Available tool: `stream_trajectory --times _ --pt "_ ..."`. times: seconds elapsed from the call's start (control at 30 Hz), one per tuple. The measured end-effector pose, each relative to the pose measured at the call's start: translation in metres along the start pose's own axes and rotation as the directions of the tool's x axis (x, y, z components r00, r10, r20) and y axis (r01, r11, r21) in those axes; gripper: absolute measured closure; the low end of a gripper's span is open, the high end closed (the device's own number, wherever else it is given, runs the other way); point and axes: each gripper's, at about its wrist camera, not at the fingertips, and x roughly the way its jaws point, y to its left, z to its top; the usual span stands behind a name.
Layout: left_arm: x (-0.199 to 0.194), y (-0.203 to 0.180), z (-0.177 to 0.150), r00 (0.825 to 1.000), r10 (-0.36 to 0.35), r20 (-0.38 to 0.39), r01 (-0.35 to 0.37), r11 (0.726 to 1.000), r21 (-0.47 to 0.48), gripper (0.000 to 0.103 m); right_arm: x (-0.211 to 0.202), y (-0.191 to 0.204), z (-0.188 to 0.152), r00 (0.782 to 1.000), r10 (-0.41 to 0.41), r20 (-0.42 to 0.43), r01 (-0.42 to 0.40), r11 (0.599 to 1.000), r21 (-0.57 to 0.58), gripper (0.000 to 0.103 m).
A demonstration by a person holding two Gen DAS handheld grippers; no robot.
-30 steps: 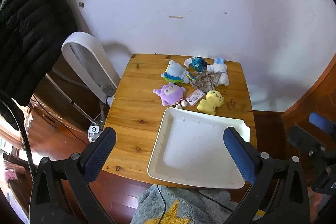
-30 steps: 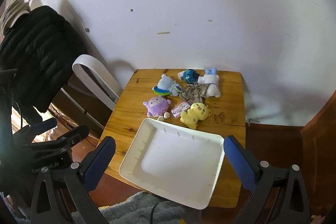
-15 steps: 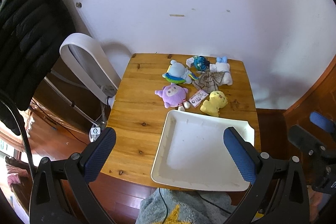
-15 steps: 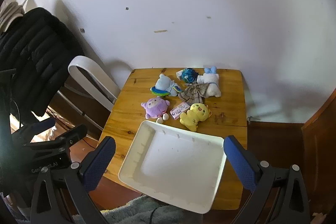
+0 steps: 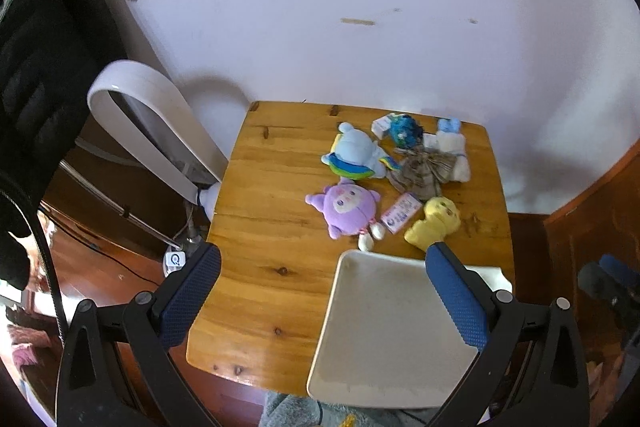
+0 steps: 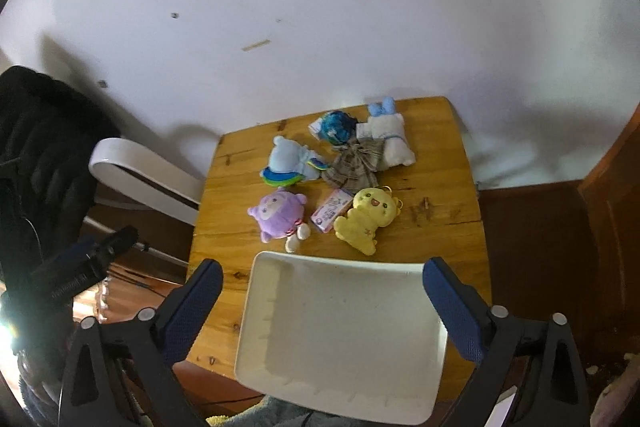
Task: Organize objects
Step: 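Grasp the purple plush with the left tool while the right tool grasps the yellow chick plush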
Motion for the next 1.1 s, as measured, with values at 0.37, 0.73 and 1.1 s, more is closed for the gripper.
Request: stream_trajectory --times 0.37,0.73,1.1 --pt "0.128 0.024 0.046 0.982 -0.082 -0.172 0.073 0.996 -0.057 0.001 0.117 -0.014 0.046 0.993 -0.011 -0.117 0.029 0.988 0.152 0.010" --pt "0.268 0.011 0.046 0.896 -0.245 -0.370 0.185 0.964 -0.191 0.001 0.243 -0.047 0.055 0.972 -0.049 -0.230 0.109 0.960 0.260 0.017" --pt "0.335 -0.006 0.032 0.860 -0.244 -0.449 0.153 0.961 -0.230 0.001 0.310 -0.079 0.034 0.940 -0.038 -0.339 0.168 0.916 0.364 0.023"
